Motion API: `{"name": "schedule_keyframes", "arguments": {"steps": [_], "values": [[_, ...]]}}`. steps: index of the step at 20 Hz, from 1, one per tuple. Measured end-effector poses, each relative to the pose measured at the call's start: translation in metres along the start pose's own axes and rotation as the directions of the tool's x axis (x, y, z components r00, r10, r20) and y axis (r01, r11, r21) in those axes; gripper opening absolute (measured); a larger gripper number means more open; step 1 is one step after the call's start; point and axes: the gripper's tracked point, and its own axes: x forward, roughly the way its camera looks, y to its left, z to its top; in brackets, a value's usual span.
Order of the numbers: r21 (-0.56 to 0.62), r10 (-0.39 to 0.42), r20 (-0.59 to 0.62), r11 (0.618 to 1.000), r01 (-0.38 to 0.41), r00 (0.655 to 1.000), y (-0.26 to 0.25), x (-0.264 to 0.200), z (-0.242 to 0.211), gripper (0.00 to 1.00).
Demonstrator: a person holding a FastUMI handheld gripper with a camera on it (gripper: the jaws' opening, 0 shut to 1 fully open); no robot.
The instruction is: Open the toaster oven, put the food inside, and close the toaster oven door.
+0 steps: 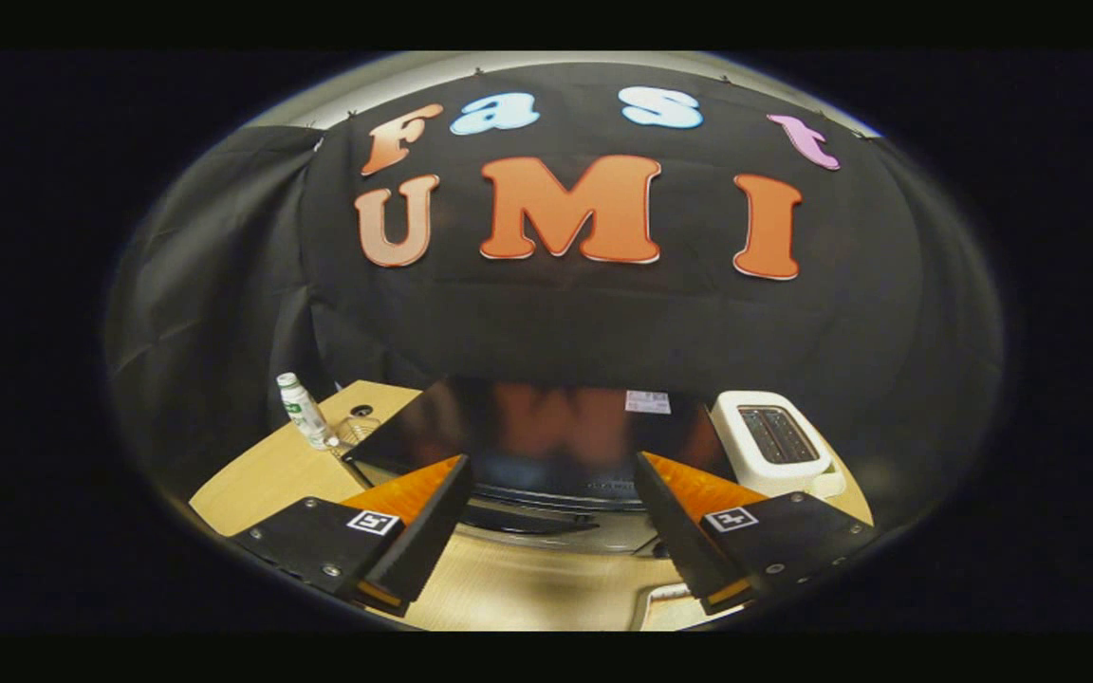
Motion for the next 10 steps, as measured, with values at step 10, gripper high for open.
{"name": "schedule_keyframes", "arguments": {"steps": [10], "values": [[0.018,-0.055,0.03,0.998,0.055,0.998,0.023,0.0,-0.028,0.89]]}}
